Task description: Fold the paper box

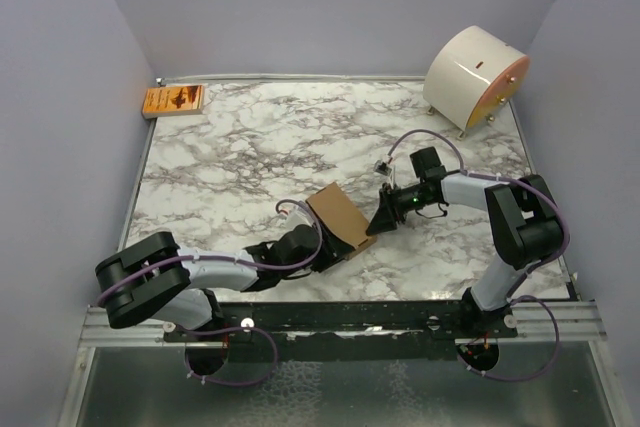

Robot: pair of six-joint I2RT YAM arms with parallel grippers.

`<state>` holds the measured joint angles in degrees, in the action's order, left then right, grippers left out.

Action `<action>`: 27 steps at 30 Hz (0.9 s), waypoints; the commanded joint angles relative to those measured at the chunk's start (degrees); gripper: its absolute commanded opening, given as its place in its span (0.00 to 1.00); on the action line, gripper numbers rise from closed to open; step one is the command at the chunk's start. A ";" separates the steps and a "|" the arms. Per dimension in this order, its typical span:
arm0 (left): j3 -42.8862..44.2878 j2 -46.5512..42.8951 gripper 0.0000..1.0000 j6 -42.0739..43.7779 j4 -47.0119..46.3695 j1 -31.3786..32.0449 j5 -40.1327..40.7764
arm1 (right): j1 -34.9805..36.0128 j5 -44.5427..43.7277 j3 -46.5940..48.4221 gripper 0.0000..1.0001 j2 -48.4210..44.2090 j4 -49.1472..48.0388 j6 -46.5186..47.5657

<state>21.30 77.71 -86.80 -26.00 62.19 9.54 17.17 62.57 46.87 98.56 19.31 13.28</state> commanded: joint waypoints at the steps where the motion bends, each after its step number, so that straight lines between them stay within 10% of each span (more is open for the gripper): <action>1: 3.15 0.45 0.44 -1.78 0.78 0.38 2.35 | 1.22 -2.01 0.95 0.40 0.65 -1.25 -0.57; 12: 9.03 2.81 0.05 -5.63 13.54 0.49 2.55 | 3.59 -4.00 1.10 0.36 1.20 -1.73 -1.85; 18: 11.01 1.72 0.00 -5.03 18.23 0.50 4.49 | 3.83 -3.66 1.01 0.37 1.14 -1.82 -1.86; 27: 11.42 -4.52 0.54 15.40 19.88 0.49 2.39 | 1.68 -0.85 4.41 0.74 -3.91 0.68 1.74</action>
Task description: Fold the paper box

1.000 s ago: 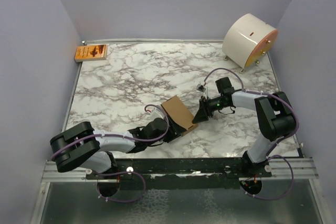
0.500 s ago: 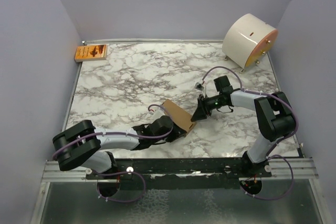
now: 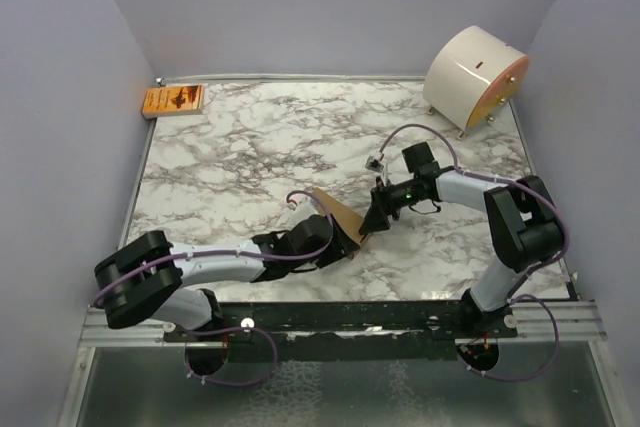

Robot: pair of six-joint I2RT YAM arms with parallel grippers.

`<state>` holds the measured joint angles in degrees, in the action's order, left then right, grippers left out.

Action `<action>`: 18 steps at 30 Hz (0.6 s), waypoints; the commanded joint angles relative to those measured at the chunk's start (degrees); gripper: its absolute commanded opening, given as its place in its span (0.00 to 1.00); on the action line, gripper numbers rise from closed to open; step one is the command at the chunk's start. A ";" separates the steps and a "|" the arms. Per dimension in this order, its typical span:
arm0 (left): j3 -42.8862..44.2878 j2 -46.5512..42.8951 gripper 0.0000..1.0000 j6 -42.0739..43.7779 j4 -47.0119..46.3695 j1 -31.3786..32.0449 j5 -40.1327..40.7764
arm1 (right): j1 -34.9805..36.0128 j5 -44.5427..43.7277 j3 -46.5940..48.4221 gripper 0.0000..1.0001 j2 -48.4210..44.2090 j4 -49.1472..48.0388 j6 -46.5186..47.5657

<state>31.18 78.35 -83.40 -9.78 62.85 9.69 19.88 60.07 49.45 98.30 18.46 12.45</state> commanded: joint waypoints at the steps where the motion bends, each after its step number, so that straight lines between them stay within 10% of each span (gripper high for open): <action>1: 1.18 -6.78 0.57 14.91 4.53 -0.14 2.26 | -1.45 1.97 2.08 0.76 -4.57 1.73 3.45; 7: -5.85 -21.26 0.80 25.07 5.84 -2.12 4.48 | -2.04 -0.18 1.27 0.99 -10.65 -2.74 4.41; 11: -14.16 -28.07 0.84 24.20 -1.16 -13.60 -4.17 | -2.04 7.26 -0.09 0.99 -7.56 -14.66 -5.25; 18: -17.16 -24.63 0.84 23.05 -9.16 -26.03 -12.10 | -1.01 5.78 10.67 0.81 5.51 -6.56 -4.87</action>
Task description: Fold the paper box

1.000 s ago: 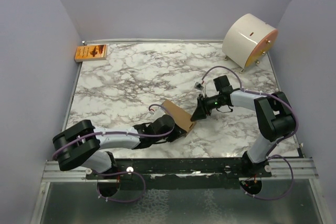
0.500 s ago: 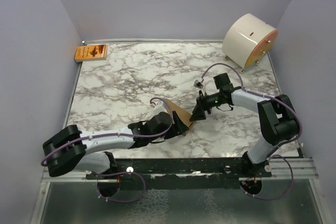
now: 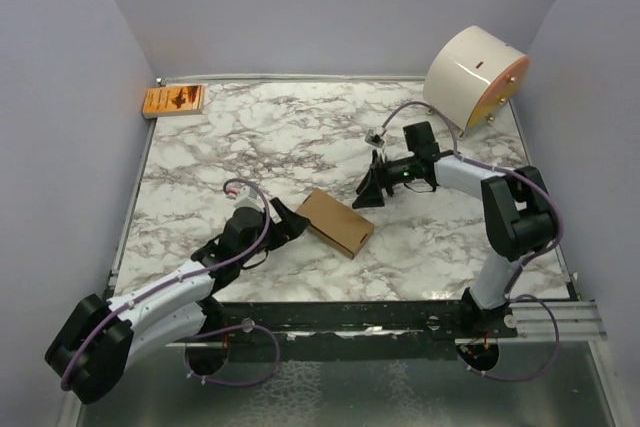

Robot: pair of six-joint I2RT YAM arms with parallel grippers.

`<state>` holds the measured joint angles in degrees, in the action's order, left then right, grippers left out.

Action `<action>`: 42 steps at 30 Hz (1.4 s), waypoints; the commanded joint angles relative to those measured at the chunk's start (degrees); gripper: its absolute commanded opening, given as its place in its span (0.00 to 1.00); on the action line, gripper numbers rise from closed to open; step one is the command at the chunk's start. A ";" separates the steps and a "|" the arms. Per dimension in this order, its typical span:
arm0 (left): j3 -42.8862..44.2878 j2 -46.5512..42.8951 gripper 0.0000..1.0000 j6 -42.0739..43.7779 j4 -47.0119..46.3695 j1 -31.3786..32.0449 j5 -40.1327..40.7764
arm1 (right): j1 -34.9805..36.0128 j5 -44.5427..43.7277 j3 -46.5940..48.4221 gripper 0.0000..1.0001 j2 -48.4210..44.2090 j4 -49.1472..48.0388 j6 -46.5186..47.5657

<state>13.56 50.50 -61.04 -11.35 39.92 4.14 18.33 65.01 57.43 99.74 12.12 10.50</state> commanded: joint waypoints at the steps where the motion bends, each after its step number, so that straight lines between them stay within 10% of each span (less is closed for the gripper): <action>1: 0.59 4.91 0.84 0.30 -9.13 -3.78 -7.49 | 0.96 1.17 3.05 0.78 4.98 -0.17 -3.37; 10: 4.49 20.25 0.67 -0.40 -18.77 -5.71 -12.04 | 4.56 -0.65 4.09 0.67 10.06 1.93 -3.46; 19: 8.58 28.29 0.17 2.10 -20.12 -7.36 -14.44 | 4.70 -1.11 3.22 0.54 10.29 1.72 -4.47; 33: 1.79 15.31 0.84 7.18 -17.79 -8.19 -10.86 | 2.97 0.41 -1.20 0.53 11.31 -8.00 -16.55; 42: -6.24 18.38 0.93 -0.67 -34.89 -8.37 -12.94 | -1.12 1.66 -3.63 0.36 13.45 -11.04 -20.50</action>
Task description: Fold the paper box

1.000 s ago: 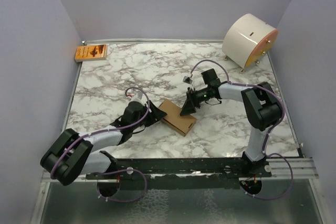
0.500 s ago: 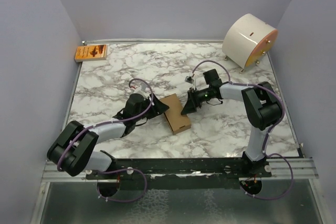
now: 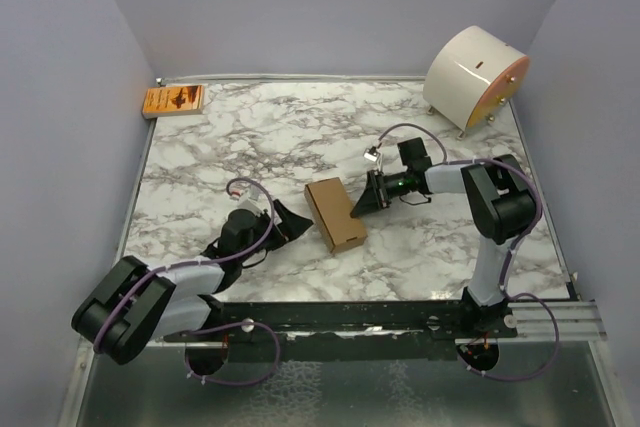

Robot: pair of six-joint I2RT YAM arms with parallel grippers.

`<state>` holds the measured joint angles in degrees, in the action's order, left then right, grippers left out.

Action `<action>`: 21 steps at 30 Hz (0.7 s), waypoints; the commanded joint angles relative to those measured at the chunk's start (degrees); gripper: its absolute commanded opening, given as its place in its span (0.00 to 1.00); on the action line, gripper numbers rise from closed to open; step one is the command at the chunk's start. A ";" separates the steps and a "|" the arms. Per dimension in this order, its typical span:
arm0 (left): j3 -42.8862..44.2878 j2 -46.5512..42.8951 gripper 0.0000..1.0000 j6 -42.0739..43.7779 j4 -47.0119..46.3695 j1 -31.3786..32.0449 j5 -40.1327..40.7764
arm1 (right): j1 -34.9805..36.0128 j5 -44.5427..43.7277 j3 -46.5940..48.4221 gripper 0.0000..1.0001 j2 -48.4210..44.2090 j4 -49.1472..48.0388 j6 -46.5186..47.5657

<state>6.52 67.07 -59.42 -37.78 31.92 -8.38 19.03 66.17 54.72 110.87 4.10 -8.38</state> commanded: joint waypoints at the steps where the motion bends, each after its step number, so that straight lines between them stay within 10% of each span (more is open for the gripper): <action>1: 0.96 2.55 0.94 -2.55 -9.86 -0.33 -0.67 | -1.95 0.86 -0.93 0.35 2.49 -3.02 -1.53; 21: 6.51 24.94 0.99 -10.76 -36.20 0.04 -5.15 | -2.33 3.00 -0.49 0.32 5.49 -2.87 -1.91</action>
<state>10.98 89.08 -68.64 -66.41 31.88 -11.42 16.75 71.61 54.37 113.97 1.50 -11.79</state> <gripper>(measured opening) 0.990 0.325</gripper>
